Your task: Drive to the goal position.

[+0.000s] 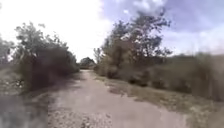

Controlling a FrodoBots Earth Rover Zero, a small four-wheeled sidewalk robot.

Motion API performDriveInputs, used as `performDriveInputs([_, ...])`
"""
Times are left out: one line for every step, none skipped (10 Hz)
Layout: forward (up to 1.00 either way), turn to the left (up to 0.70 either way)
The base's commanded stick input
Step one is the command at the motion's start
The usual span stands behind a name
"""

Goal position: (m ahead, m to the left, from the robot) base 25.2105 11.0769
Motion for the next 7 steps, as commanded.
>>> performDriveInputs([1.0, 0.19])
performDriveInputs([1.0, 0.4])
performDriveInputs([1.0, 0.39])
performDriveInputs([1.0, 0.11])
performDriveInputs([1.0, 0.0])
performDriveInputs([1.0, 0.0])
performDriveInputs([1.0, 0.0])
